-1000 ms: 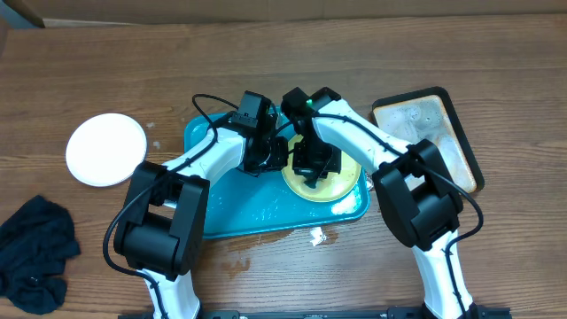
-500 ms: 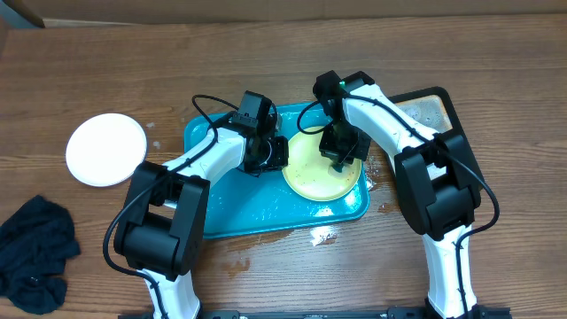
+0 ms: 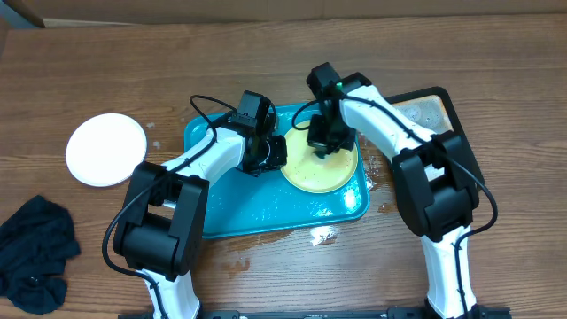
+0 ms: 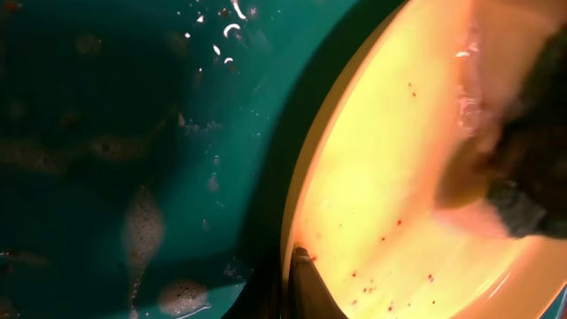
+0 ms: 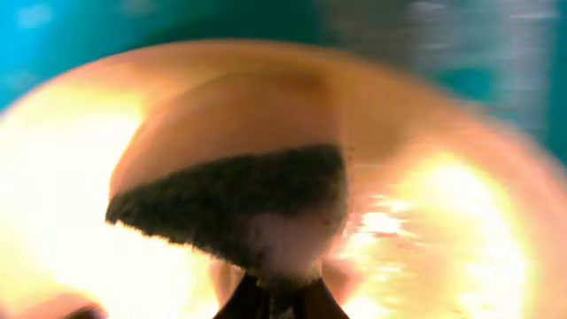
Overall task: Clean dirty plates on tray and stack at the side
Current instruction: 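Scrub the yellow plate with the sponge in the right gripper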
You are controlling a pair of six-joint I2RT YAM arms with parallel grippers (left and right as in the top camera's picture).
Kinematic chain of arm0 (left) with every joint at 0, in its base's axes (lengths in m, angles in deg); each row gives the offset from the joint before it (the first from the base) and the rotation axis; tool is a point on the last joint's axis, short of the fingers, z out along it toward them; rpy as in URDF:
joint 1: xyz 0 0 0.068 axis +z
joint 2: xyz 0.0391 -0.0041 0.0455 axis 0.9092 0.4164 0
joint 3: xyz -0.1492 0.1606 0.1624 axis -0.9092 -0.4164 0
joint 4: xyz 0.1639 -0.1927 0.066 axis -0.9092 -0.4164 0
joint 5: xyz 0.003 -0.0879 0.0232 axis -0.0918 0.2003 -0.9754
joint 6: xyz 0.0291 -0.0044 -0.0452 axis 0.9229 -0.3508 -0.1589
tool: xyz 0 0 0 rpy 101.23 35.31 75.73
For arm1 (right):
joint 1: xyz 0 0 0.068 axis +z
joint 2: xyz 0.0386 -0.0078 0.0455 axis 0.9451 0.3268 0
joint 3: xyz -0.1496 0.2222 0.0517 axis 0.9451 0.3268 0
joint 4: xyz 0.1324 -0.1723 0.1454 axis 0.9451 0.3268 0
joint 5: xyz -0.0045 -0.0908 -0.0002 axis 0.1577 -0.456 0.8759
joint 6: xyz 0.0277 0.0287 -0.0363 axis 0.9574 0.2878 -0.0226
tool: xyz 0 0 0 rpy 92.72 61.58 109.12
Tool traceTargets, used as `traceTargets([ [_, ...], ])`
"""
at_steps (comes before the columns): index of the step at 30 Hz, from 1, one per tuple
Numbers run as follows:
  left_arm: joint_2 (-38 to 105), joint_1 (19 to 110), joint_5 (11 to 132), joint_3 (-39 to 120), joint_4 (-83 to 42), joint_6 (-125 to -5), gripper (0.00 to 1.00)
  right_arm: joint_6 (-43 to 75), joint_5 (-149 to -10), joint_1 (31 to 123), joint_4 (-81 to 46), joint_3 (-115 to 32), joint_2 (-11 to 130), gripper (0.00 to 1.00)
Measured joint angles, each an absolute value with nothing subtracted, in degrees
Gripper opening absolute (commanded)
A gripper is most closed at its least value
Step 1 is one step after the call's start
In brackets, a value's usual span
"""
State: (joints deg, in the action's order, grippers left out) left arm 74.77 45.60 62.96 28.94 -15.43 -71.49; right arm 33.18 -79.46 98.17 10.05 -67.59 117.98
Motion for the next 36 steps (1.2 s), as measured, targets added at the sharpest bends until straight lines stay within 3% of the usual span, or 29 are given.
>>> traceTargets([
  [20, 74.03, 48.05, 53.41, 31.17, -22.71, -74.11, 0.04, 30.42, -64.88, 102.54, 8.22, -67.32, 119.18, 0.04],
  [36, 73.97, 50.01, 52.18, 31.32, -23.37, -74.11, 0.04, 34.34, -73.36, 103.24, 14.14, -67.83, 118.88, 0.04],
])
